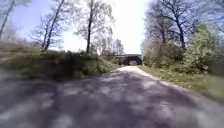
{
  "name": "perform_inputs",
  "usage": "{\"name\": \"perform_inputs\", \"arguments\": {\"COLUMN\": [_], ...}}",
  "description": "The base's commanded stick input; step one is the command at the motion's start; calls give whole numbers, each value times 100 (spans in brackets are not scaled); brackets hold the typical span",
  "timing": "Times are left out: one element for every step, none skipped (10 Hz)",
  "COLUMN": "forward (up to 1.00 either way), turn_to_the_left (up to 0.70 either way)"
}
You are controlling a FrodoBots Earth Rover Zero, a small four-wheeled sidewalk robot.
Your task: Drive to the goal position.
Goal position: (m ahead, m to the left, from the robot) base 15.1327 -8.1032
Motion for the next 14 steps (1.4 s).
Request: {"name": "perform_inputs", "arguments": {"forward": [70, 70, 70, 70, 70, 70, 70, 70, 70, 70, 70, 70, 70, 70], "turn_to_the_left": [0, 0, 0, 0, 0, 0, 0, 0, 0, 0, 0, 0, 0, 0]}}
